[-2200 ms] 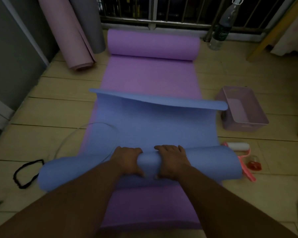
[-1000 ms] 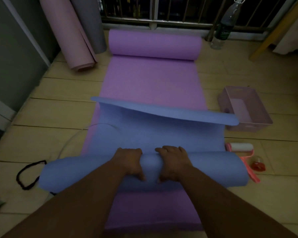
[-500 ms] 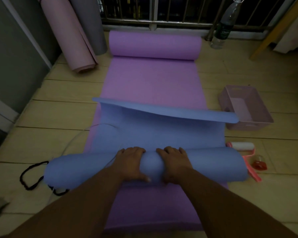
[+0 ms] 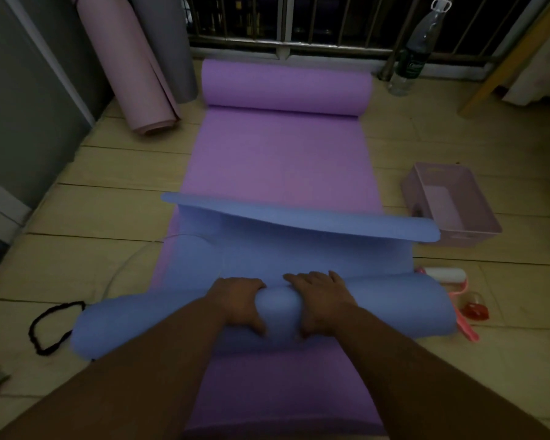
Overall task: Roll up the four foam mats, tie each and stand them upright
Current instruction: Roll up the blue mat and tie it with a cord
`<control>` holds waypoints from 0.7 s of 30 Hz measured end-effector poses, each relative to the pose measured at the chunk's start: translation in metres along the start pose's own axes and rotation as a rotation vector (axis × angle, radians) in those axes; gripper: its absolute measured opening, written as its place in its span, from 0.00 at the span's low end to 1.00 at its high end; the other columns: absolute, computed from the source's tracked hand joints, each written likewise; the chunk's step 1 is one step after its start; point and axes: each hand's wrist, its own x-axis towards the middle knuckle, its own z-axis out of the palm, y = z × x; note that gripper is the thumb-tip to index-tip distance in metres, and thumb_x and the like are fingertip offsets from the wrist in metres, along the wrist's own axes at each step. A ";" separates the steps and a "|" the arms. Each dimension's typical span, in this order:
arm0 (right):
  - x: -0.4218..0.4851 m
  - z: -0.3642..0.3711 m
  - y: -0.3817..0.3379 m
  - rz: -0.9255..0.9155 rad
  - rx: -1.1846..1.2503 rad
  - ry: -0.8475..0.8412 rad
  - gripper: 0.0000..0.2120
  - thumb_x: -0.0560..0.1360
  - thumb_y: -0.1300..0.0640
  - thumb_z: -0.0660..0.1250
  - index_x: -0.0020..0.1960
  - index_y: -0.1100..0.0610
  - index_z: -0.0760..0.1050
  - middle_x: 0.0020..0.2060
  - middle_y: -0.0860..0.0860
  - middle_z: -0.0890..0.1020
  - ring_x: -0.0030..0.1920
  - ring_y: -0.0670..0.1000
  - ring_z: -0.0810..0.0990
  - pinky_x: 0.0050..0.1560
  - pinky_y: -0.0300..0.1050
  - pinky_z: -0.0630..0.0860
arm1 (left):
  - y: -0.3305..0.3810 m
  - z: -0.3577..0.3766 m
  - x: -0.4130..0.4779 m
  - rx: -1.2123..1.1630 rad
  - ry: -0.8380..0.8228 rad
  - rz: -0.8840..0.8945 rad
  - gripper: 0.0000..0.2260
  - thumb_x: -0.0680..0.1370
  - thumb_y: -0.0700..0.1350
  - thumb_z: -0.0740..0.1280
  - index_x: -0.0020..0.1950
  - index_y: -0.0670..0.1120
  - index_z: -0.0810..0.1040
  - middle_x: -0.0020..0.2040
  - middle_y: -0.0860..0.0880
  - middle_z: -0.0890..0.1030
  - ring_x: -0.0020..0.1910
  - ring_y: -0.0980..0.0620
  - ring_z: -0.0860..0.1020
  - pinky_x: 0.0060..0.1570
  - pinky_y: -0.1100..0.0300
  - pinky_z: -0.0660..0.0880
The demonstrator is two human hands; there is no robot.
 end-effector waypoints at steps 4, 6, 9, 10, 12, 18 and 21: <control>-0.007 0.013 -0.005 0.037 -0.028 0.058 0.59 0.59 0.36 0.77 0.79 0.43 0.46 0.75 0.54 0.58 0.76 0.56 0.54 0.76 0.60 0.44 | 0.000 0.006 -0.002 0.045 0.033 -0.001 0.50 0.61 0.68 0.75 0.77 0.56 0.58 0.72 0.51 0.66 0.69 0.48 0.67 0.68 0.50 0.65; -0.007 0.015 -0.007 0.044 0.014 0.104 0.55 0.60 0.40 0.77 0.77 0.44 0.50 0.73 0.52 0.63 0.75 0.55 0.58 0.77 0.58 0.44 | 0.000 0.012 -0.004 0.033 0.090 0.011 0.50 0.62 0.67 0.74 0.77 0.55 0.56 0.72 0.51 0.66 0.69 0.48 0.67 0.67 0.52 0.64; -0.004 0.010 -0.007 0.068 0.080 0.123 0.48 0.62 0.43 0.76 0.76 0.44 0.55 0.75 0.50 0.62 0.77 0.54 0.55 0.77 0.56 0.42 | -0.003 0.014 -0.008 0.063 0.160 0.036 0.50 0.61 0.70 0.74 0.77 0.54 0.58 0.73 0.52 0.67 0.70 0.51 0.66 0.68 0.54 0.62; -0.003 0.007 -0.007 0.082 0.083 0.106 0.48 0.64 0.42 0.75 0.77 0.44 0.55 0.77 0.51 0.59 0.78 0.54 0.52 0.77 0.57 0.41 | -0.004 0.014 -0.009 0.091 0.148 0.031 0.53 0.60 0.72 0.73 0.78 0.53 0.56 0.75 0.51 0.64 0.72 0.50 0.64 0.70 0.53 0.60; -0.001 0.005 -0.009 0.099 0.066 0.105 0.50 0.65 0.41 0.75 0.79 0.44 0.52 0.79 0.52 0.51 0.79 0.56 0.46 0.77 0.58 0.41 | -0.005 0.016 -0.009 0.123 0.109 -0.004 0.57 0.59 0.74 0.71 0.79 0.51 0.52 0.76 0.49 0.61 0.73 0.48 0.62 0.72 0.50 0.58; -0.009 0.014 -0.008 0.059 -0.051 0.114 0.60 0.59 0.34 0.76 0.79 0.44 0.43 0.77 0.56 0.54 0.77 0.59 0.51 0.75 0.63 0.43 | 0.001 0.002 -0.002 0.116 0.090 -0.047 0.39 0.60 0.68 0.73 0.68 0.56 0.68 0.61 0.52 0.78 0.58 0.49 0.76 0.56 0.54 0.69; -0.004 0.007 -0.006 0.054 -0.003 0.108 0.52 0.60 0.39 0.77 0.76 0.45 0.55 0.71 0.52 0.65 0.73 0.55 0.61 0.76 0.59 0.46 | 0.000 -0.003 -0.001 0.058 0.039 -0.043 0.36 0.60 0.68 0.74 0.65 0.57 0.71 0.59 0.52 0.79 0.57 0.50 0.77 0.53 0.57 0.71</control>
